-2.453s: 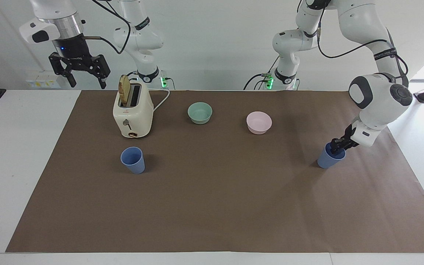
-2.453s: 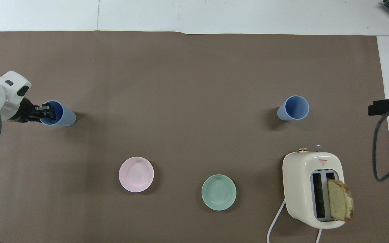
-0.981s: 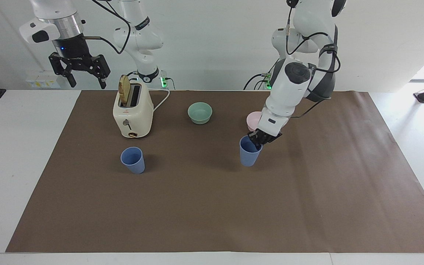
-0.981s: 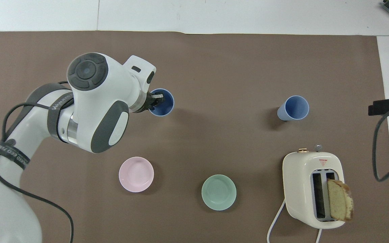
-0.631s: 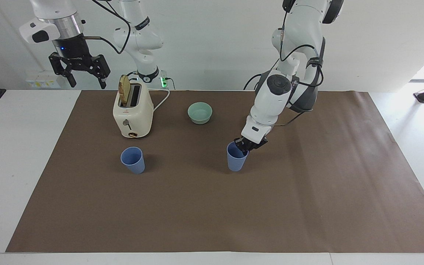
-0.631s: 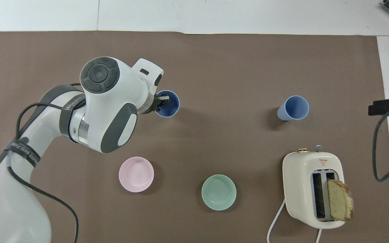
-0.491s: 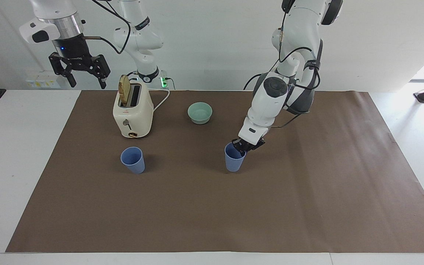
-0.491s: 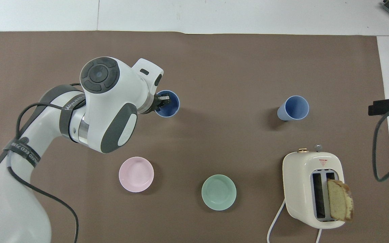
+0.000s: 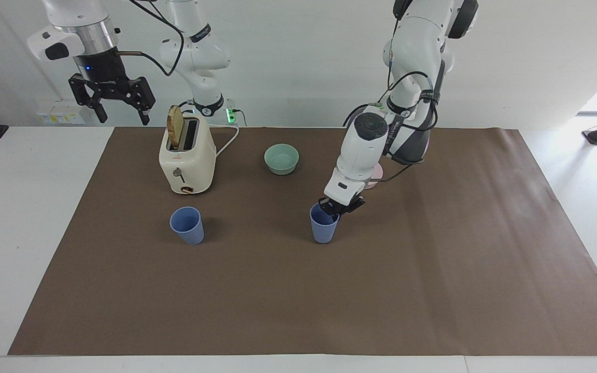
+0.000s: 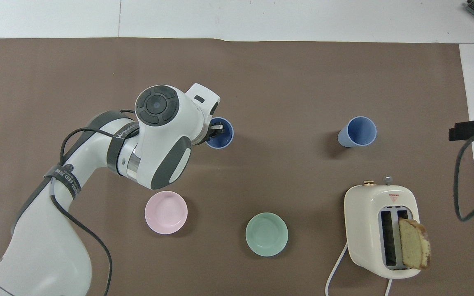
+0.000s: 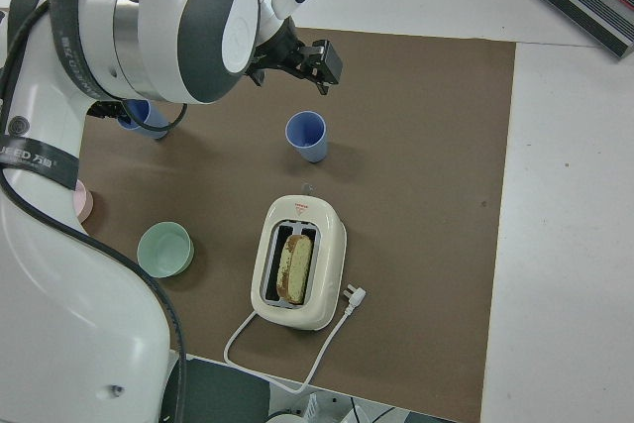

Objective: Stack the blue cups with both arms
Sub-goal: 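Set the blue cup down and open the left gripper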

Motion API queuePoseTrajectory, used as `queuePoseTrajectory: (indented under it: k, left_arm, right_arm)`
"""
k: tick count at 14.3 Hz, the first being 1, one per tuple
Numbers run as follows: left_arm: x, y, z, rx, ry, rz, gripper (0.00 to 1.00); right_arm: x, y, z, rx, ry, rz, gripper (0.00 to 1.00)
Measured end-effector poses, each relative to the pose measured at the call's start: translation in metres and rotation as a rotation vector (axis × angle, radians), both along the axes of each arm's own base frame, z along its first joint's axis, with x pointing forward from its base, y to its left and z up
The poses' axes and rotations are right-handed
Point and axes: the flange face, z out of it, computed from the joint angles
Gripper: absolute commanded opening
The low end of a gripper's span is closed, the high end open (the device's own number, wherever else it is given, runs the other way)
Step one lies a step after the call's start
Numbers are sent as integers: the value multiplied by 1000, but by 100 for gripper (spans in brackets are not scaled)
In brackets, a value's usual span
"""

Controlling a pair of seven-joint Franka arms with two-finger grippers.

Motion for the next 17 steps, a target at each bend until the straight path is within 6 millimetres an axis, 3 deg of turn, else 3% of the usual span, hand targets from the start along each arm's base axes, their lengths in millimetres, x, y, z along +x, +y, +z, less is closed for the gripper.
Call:
queuePoseTrajectory:
  k: [1,2,3,7,12,17]
  left_arm:
    - [0,0,-1,-1,-2,1,0]
    - [0,0,-3,-3,-4,3,6]
    - [0,0,-5,-4,-6,4,19]
    - [0,2,-9,-7,-11,13,100]
    - [11,16,4,-1,-21,43,100]
    - [33,82,90,1,-79,122,100]
  right_arm:
    - [0,0,0,0,0,0,100]
    - [0,0,0,0,0,0,100]
    - [0,0,0,0,0,0,100]
    - [0,0,0,0,0,0,100]
    - [-1,0,0,0,6,0,100]
    - [-6,4,-9,3,47,7,100]
